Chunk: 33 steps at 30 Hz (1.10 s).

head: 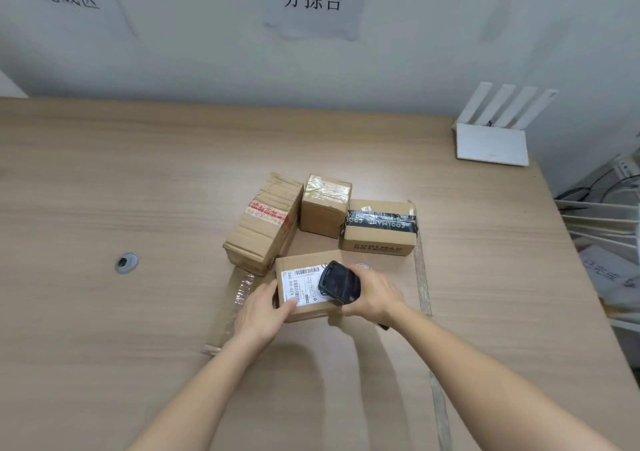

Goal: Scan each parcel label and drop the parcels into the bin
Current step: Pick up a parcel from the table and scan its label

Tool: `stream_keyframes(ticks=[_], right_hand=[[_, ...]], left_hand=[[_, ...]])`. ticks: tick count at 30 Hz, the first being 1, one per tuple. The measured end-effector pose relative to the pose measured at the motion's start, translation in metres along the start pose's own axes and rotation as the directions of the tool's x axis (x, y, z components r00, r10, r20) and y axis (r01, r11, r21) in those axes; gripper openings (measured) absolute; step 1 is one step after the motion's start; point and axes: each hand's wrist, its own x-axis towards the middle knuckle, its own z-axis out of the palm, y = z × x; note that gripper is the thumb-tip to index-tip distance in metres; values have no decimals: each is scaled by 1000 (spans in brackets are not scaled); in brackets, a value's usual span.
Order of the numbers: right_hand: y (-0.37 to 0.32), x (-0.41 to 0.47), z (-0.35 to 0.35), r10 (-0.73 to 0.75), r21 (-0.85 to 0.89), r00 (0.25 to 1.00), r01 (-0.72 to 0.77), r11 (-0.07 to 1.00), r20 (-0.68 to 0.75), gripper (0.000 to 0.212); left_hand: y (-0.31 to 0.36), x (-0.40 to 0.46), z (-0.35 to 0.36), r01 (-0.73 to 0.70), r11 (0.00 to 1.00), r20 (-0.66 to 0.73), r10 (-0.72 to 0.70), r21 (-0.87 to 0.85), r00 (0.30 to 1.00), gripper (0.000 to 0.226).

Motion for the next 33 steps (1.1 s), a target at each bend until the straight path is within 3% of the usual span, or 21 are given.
stream_keyframes(ticks=[5,9,13,20,23,28,33], right_hand=[[2,6,8,13,23,1000,-13,1000,25,92],[3,2,8,26,88,999,-28,996,22,83],[0,-13,0,28,146,999,-25,989,-19,81],[-8,-63,-38,19,245,986,23,969,-166,66],[-19,-98,-66,36,249,973,23,968,-229,44],[-34,-156,-115,62,262,934,35,964,-352,60],[-44,-220,-162,47,283,876,103,954,-479,57]], left_hand=[[-1,9,9,6,998,-31,-8,-70,999,63],[2,3,10,4,989,-40,-10,-149,999,64],[10,-5,8,-43,975,-84,26,-217,996,43],[48,-38,-27,-117,931,-120,80,-345,990,50],[68,-55,-51,-189,884,-113,155,-428,981,61],[115,-88,-94,-290,747,-99,290,-599,952,77],[164,-132,-130,-396,637,-80,465,-662,882,57]])
